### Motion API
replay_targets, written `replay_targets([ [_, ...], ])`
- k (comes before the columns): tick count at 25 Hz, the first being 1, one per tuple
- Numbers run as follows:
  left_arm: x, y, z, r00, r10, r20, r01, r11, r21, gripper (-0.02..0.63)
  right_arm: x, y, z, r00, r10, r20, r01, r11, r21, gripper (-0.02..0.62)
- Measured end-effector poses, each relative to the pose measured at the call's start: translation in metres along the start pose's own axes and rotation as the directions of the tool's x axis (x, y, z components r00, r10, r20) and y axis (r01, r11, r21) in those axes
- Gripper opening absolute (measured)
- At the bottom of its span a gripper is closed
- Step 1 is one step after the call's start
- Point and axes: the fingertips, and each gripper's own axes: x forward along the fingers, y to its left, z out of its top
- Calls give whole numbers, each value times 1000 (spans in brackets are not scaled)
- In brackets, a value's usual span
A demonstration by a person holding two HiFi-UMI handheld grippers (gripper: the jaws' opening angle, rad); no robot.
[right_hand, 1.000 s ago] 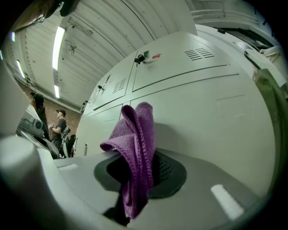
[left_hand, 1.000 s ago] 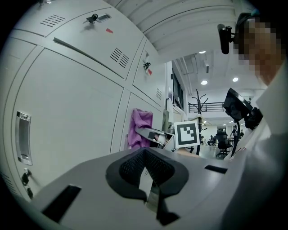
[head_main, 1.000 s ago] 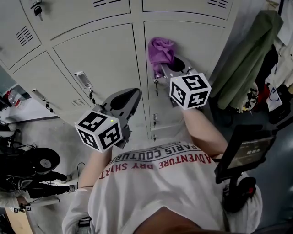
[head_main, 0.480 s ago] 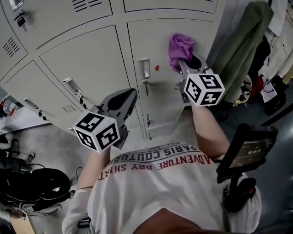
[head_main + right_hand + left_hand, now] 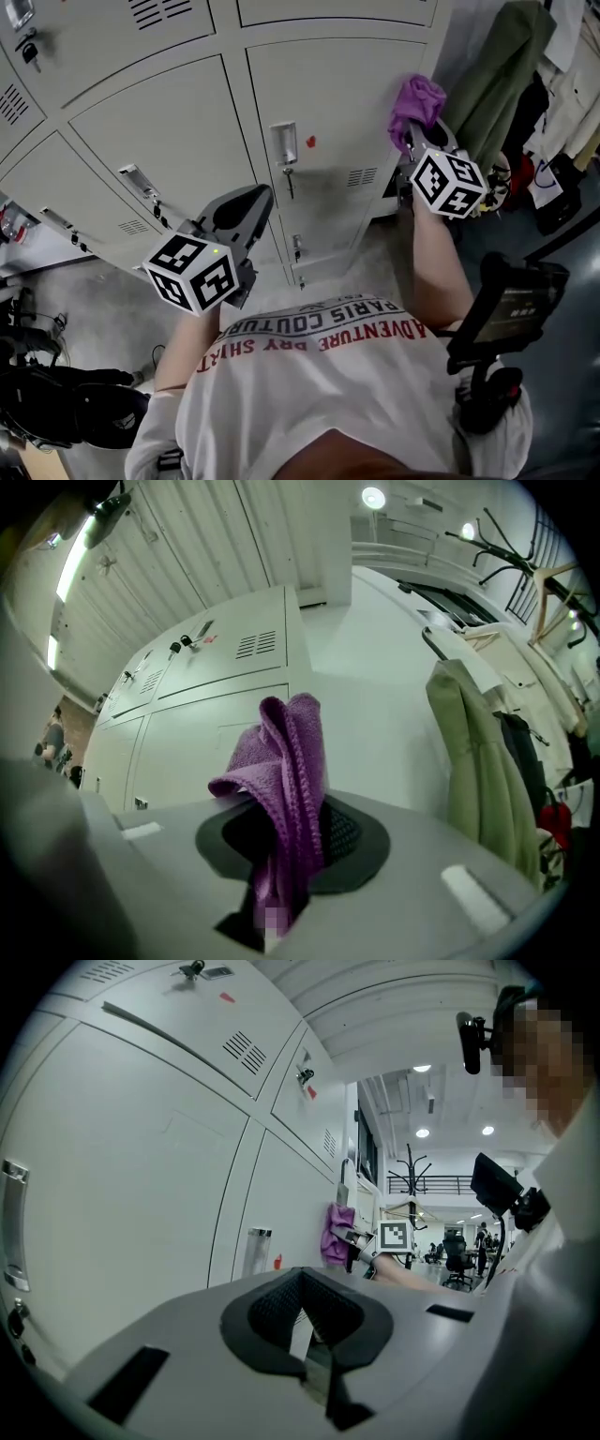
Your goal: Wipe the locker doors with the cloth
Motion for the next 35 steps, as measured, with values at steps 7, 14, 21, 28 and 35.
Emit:
replay_targets([
  [7,-1,2,-2,1000,2,-4,-2,1000,1,3,-5,3,2,1000,1,19,-2,999,32,67],
  [14,-11,10,-5,1000,21,0,-21,1000,-14,2,-18,74,7,978,195,78,-199,979,48,67],
  [21,-25,22,-12,998,55,4,-55,998,-30,2,-22,164,-41,923,385,-9,-385,923,-17,67],
  [28,-40,30,-11,996,92,19,-92,995,-26,2,-8,201,-100,899,429,-93,-430,903,1,67],
  [35,-43,31,-14,995,103,15,-103,994,-30,2,5,203,-127,899,411,-154,-416,909,-2,67],
])
